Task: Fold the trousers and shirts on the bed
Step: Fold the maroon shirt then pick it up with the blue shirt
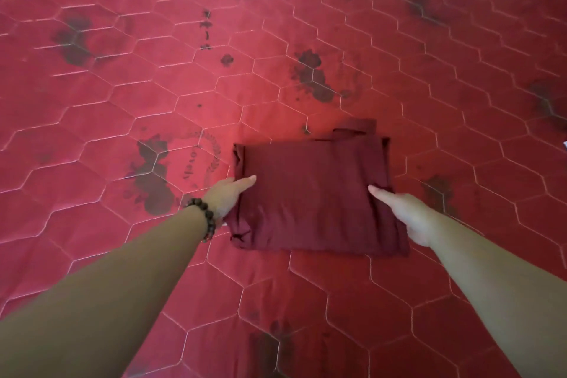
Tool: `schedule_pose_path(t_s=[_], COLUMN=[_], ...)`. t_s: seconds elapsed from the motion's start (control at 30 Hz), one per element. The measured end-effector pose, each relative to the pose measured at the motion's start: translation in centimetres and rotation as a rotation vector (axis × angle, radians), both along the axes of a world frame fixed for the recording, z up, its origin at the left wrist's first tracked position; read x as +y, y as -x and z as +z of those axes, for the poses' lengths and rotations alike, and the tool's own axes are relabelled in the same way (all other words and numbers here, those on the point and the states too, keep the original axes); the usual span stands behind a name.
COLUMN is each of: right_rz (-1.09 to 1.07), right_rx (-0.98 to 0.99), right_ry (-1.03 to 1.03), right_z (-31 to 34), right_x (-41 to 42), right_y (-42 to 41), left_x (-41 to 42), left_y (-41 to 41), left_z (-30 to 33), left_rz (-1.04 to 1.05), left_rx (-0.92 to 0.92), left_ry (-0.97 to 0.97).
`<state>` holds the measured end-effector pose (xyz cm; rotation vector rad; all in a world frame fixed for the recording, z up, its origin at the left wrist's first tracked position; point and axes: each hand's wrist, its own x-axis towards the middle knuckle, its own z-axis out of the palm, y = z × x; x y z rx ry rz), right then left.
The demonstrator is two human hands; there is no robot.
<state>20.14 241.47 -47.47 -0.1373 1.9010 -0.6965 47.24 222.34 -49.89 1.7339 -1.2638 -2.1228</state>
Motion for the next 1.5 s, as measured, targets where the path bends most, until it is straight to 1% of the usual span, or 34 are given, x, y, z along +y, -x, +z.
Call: schedule_pose_path(t_s=[0.03,0.1,0.13,0.2,0.3,0.37,0.43,0.53,0.6,0.67,0.7,0.77,0.8,0.87,0.97,1.07,1.13,1.2,1.27,1.33,1.4,1.47,1.5], right_rz=[-0.03,-0.021,-0.009,-0.038,-0.045,-0.054,-0.034,0.006,0.046,0.101,0.127,0.171,0.154,0.05,-0.055,-0.072,-0.039,0.031,0.028,0.018,0.024,0.014,0.035], right_rx=[0.036,0.232,0.295,0.345,0.325,0.3,0.318,0.444,0.589,0.723,0.744,0.7,0.654,0.616,0.636,0.545,0.542,0.668,0.792,0.872,0.89,0.897,0.968], right_ry=[-0.019,-0.022,-0.003,0.066,0.105,0.134,0.163,0.227,0.291,0.335,0.322,0.181,0.104,0.07,0.169,0.247,0.251,0.285,0.365,0.419,0.372,0.227,0.171], right_z=[-0.4,-1.3,-1.4,-1.6,-2.1,-2.4,-2.7,-2.5,-2.2,-2.0,-2.3,-3.3,-3.6,-3.7,-3.3,-3.1,-3.1,-3.0,-2.4,-1.9,-1.9,-2.1,-2.2], right_x=[0.0,0.1,0.2,0.3,0.2,0.0,-0.1,-0.5,-1.0,-1.4,-1.4,-1.1,-0.8,-0.8,-2.2,-4.3,-5.3,-5.7,-5.9,-6.4,-7.2,-7.6,-7.5], right_y=[-0.3,-0.8,-1.1,-1.3,-1.3,-1.6,-1.8,-2.1,-2.3,-2.6,-2.7,-2.6,-2.5,-1.8,-0.3,1.2,1.6,1.4,1.0,0.9,1.3,1.6,1.6], left_x=[0.3,0.9,1.2,2.3,3.7,4.0,3.9,3.3,2.8,2.5,2.5,2.7,2.6,1.7,-0.7,-2.5,-2.8,-2.4,-2.2,-2.5,-2.9,-3.0,-2.9], left_y=[-0.1,-0.4,-0.5,-0.7,-0.7,-0.6,-0.1,0.4,0.6,0.6,0.5,0.1,-0.1,0.0,1.3,3.0,3.7,4.1,4.3,4.2,4.3,4.4,4.5], left_z=[-0.4,-1.0,-1.2,-0.9,-1.0,-1.3,-1.3,-1.3,-1.0,-0.9,-1.0,-1.7,-1.9,-1.9,-1.4,-1.1,-1.0,-1.0,-0.8,-1.0,-1.3,-1.4,-1.4], left_rz=[-0.002,-0.021,-0.018,-0.042,-0.165,-0.21,-0.219,-0.157,-0.062,0.018,0.019,-0.022,-0.029,0.0,0.02,-0.029,-0.043,0.022,0.135,0.197,0.181,0.098,0.048], left_rx=[-0.08,-0.195,-0.247,-0.314,-0.308,-0.289,-0.325,-0.332,-0.289,-0.286,-0.314,-0.409,-0.447,-0.465,-0.449,-0.385,-0.376,-0.357,-0.323,-0.32,-0.371,-0.547,-0.646], left_ry=[0.079,0.215,0.252,0.311,0.427,0.498,0.55,0.616,0.662,0.681,0.655,0.514,0.449,0.429,0.492,0.505,0.582,0.683,0.764,0.824,0.81,0.807,0.857])
